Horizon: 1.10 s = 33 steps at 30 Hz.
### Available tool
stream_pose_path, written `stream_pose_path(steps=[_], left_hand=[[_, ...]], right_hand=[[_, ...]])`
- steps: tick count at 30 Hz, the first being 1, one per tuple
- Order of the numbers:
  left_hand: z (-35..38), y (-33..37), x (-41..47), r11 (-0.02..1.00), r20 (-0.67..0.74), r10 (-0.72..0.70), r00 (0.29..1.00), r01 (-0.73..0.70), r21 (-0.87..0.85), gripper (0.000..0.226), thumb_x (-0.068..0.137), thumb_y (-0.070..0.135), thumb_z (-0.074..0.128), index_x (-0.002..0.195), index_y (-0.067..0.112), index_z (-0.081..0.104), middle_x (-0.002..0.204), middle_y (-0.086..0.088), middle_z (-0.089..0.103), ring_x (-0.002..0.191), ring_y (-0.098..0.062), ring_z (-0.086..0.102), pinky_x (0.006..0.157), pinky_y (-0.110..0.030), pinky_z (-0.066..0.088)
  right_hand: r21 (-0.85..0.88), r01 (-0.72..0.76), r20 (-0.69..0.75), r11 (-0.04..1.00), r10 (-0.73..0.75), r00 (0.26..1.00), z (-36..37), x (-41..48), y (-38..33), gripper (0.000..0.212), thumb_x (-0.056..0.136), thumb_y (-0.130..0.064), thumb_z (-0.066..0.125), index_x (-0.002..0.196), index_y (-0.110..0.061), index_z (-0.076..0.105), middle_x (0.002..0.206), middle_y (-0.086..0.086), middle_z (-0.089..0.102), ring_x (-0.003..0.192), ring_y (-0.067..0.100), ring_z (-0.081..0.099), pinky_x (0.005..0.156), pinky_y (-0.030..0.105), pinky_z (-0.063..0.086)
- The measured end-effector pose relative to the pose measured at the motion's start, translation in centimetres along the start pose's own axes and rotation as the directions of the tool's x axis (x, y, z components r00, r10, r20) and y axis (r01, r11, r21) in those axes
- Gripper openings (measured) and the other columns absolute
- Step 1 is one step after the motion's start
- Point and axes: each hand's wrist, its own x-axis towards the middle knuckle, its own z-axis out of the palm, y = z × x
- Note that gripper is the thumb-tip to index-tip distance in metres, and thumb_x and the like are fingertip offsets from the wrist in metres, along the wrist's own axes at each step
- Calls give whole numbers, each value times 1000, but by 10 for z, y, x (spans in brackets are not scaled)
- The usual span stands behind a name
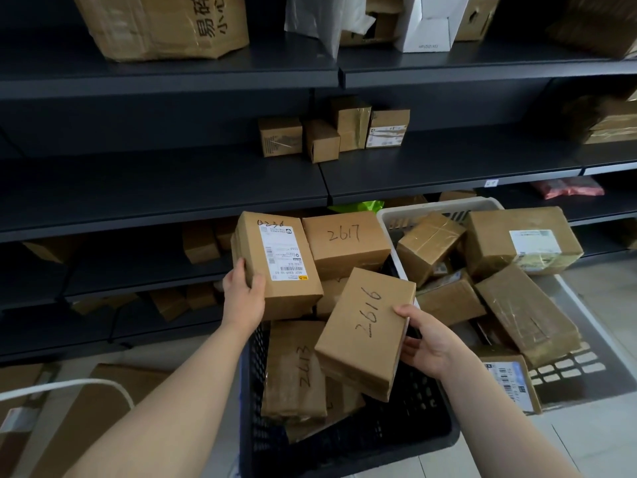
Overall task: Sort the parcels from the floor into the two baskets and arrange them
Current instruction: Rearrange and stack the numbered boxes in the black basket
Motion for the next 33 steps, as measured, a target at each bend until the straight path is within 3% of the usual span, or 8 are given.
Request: stream_pose_path(steps=[3,9,12,16,20,25,28,33], left_hand=[[1,-3,-1,1000,-25,14,1000,-13,15,61,100,38,42,153,26,16,153,-7,22,133,-26,36,106,-40,37],[0,-8,-15,999,-53,14,999,-12,35,72,94,40,55,153,25,17,151,-6,25,136,-27,33,110,-48,36],[0,-4,-27,999,-138,24,990,-17,51,65,93,38,57,147,20,27,146,-8,31,133,-26,36,106,-43,38],[6,-3,-58,992,-313,51,948,-12,127,32,87,26,65,110,10,49,114,-8,47,101,-21,50,79,-29,41],[31,-24,-90,972,-188,-70,980,109,206,22,85,25,67,95,13,51,106,-6,46,101,-27,52,82,-30,40],[56,-51,-102,827,76,-366,927,286,484,78,80,44,69,142,15,30,146,-14,27,133,-32,29,104,-39,35],[65,-60,-103,774,96,-385,918,264,576,98,75,50,72,150,18,16,154,-14,16,139,-32,21,112,-44,25],[76,-70,-102,728,117,-410,904,247,640,125,66,57,75,153,18,-5,157,-17,4,143,-33,14,116,-45,20]], right_hand=[[-47,20,9,999,-20,1000,-2,-1,-3,79,70,-25,83,137,-9,45,122,22,58,111,37,57,93,49,51],[-157,67,34,985,-63,997,-6,-7,-11,53,78,-20,77,123,-9,50,113,19,60,108,34,58,103,49,45],[-199,90,63,976,-78,995,-7,-10,-14,47,81,-19,75,120,-8,51,113,19,62,107,34,58,100,47,47],[-273,117,99,955,-93,991,-9,-12,-18,44,82,-17,74,120,-6,54,110,18,64,101,31,60,81,39,50],[-316,171,133,933,-135,982,-15,-11,-21,41,82,-15,74,119,-4,59,103,15,69,94,27,64,72,36,51],[-300,210,157,931,-169,973,-24,-17,-25,37,83,-17,73,116,-6,60,105,16,70,101,31,65,88,42,52],[-266,227,165,937,-188,968,-29,-22,-28,36,84,-19,71,116,-5,60,104,17,71,97,30,66,79,38,53],[26,151,160,988,-154,975,-26,-20,-41,58,81,-30,73,131,-11,52,115,21,66,105,37,64,87,52,53]])
